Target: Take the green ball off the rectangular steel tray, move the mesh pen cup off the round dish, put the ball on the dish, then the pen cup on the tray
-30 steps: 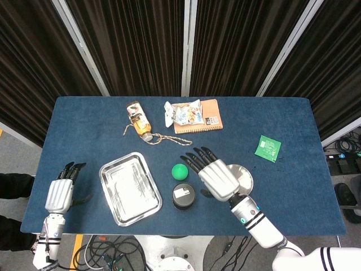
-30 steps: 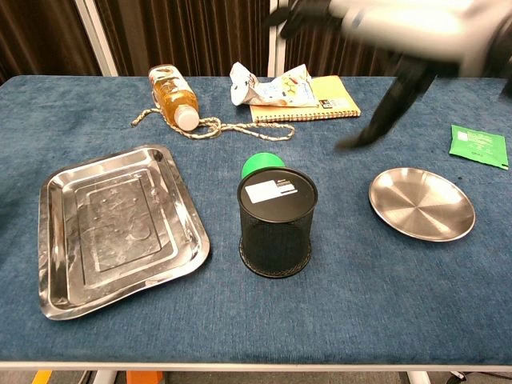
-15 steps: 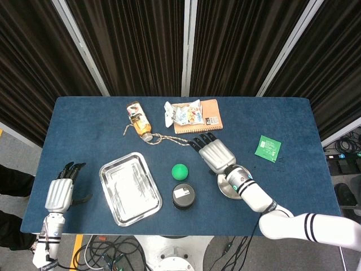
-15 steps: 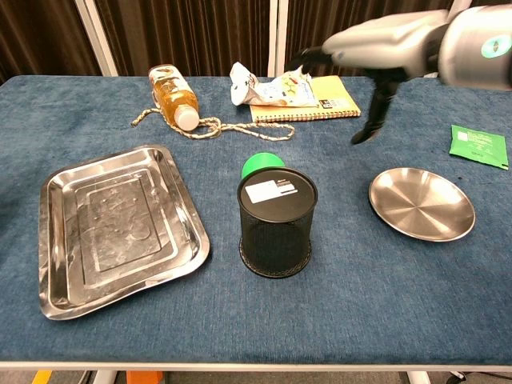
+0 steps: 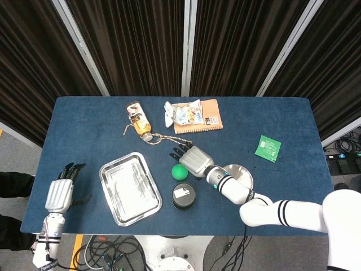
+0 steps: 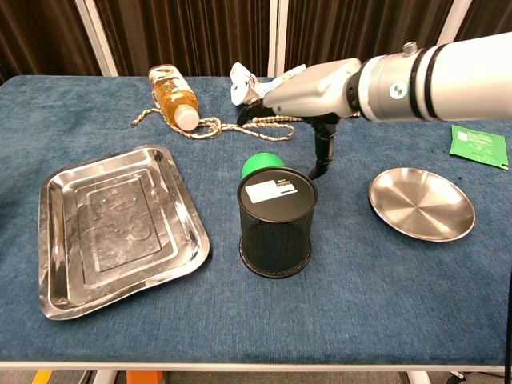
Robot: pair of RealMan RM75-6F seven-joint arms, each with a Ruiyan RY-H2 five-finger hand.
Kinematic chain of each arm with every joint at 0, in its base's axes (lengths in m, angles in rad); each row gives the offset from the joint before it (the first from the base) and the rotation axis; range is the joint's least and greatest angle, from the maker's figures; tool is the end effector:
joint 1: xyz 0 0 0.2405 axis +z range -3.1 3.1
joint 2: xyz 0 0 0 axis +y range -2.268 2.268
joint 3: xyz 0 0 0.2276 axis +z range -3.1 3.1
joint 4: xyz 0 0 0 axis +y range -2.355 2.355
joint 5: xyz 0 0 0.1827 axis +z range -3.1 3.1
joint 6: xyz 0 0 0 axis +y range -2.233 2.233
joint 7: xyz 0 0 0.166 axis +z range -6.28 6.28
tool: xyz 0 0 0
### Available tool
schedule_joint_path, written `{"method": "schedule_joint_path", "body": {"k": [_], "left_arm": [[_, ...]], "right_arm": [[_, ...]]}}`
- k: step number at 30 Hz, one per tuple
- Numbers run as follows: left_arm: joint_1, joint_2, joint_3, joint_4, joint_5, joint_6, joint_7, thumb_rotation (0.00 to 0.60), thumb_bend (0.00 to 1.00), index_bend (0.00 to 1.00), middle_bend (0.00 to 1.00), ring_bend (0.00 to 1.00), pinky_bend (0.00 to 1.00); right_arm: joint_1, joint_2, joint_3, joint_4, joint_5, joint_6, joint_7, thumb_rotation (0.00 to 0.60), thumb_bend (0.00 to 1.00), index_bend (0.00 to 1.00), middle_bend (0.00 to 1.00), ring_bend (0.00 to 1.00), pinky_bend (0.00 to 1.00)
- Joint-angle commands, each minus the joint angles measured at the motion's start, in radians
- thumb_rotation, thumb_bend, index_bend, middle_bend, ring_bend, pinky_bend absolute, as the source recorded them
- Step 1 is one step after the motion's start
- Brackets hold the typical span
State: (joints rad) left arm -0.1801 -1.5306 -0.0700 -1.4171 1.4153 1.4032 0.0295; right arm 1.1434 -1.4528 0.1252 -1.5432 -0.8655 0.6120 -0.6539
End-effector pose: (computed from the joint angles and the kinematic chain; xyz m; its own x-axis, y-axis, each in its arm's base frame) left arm -0.2562 0.2251 0.0599 0.2085 0.0645 0.9759 0.9780 -0.0132 -0.2080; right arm -0.0361 -0.3484 -0.0275 0.8009 -0.2325 0.5518 -0.5251 -0.7157 0.4606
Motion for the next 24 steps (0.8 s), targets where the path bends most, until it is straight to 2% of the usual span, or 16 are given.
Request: {"method": "schedule_joint_path", "body": {"k": [1, 6, 12, 19, 24], "left_arm": [[0.001, 0.0, -0.001, 0.002, 0.0, 0.002, -0.003, 0.6, 0.08, 0.16, 0.16, 0.08, 0.23], [0.004, 0.003, -0.002, 0.004, -0.001, 0.003, -0.015, 0.6, 0.08, 0.16, 0.16, 0.08, 0.23], [0.005, 0.0, -0.002, 0.013, -0.003, 0.001, -0.022, 0.6, 0.08, 0.16, 0.16, 0.08, 0.23], [0.006, -0.004, -0.004, 0.02, -0.009, -0.002, -0.017, 0.6, 0.08, 0.16, 0.16, 0.08, 0.23], [0.008, -0.003, -0.006, 0.018, -0.01, 0.0, -0.014, 0.6, 0.08, 0.16, 0.16, 0.08, 0.23]], "right_arm": [[0.019, -0.018, -0.011, 0.02, -0.005, -0.01, 0.014, 0.6, 0.09, 0.0, 0.03, 0.0, 0.07], [0.038, -0.038, -0.029, 0.043, -0.01, -0.017, 0.032, 0.6, 0.1, 0.0, 0.04, 0.0, 0.08], [0.047, -0.066, -0.047, 0.062, -0.028, -0.005, 0.057, 0.6, 0.12, 0.0, 0.1, 0.04, 0.18], [0.048, -0.083, -0.06, 0.079, -0.062, 0.007, 0.087, 0.6, 0.15, 0.16, 0.23, 0.17, 0.31], [0.053, -0.093, -0.069, 0.091, -0.065, 0.011, 0.095, 0.6, 0.17, 0.24, 0.28, 0.21, 0.34]]}}
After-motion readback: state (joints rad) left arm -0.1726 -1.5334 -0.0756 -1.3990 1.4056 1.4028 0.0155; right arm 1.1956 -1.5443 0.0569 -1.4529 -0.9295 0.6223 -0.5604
